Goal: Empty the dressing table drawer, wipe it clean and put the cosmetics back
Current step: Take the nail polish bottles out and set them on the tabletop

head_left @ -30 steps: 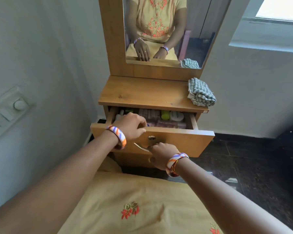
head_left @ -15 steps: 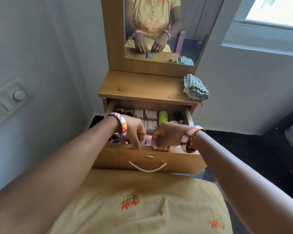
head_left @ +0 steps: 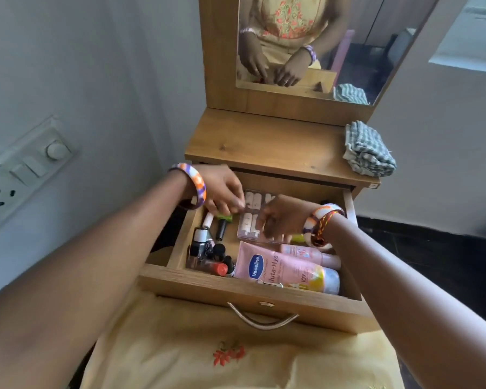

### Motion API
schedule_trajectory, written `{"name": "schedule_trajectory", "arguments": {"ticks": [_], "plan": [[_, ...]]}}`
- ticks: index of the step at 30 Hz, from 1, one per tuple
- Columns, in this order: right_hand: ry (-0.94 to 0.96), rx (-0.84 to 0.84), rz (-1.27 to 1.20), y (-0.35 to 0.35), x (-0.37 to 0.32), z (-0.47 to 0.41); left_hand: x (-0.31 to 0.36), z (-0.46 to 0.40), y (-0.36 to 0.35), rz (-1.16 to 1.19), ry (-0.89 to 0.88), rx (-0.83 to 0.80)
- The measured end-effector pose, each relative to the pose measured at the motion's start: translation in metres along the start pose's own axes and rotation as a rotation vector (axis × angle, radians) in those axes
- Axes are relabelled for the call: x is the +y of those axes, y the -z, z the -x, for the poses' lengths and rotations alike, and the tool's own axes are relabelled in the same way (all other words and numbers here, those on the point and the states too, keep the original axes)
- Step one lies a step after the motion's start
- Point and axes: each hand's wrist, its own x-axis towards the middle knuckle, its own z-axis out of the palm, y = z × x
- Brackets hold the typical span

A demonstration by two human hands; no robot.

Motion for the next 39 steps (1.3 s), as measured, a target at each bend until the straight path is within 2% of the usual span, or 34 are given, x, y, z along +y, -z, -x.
{"name": "schedule_trajectory", "arguments": {"ticks": [2, 5, 9, 12, 23, 29, 32, 34, 39], "plan": [[0.031, 0.244, -0.013, 0.003, -0.002, -0.018, -0.006, -0.008, 0.011, -0.197, 0.032, 0.296], [0.07, 0.421, 0.112, -0.005, -0.007, -0.04, -0.012, -0.02, -0.001, -0.469, 0.111, 0.42], [0.115, 0.448, 0.485, -0.021, -0.015, -0.058, -0.016, -0.036, -0.026, -0.61, 0.183, 0.467], [0.13, 0.455, 0.656, -0.027, -0.014, -0.065, -0.017, -0.042, -0.038, -0.722, 0.192, 0.497], [0.228, 0.45, 0.794, -0.03, -0.015, -0.067, -0.02, -0.045, -0.042, -0.778, 0.15, 0.55], [0.221, 0.572, 0.615, -0.016, -0.018, -0.057, -0.007, -0.026, -0.023, -0.715, 0.132, 0.655], [0.169, 0.643, 0.307, -0.004, -0.023, -0.048, 0.004, -0.016, 0.0, -0.563, 0.124, 0.644], [0.202, 0.707, 0.104, 0.007, -0.028, -0.04, 0.011, -0.01, 0.017, -0.429, 0.13, 0.637], [0.253, 0.884, -0.223, 0.045, -0.035, -0.024, 0.03, 0.004, 0.053, -0.109, 0.049, 0.684]]}}
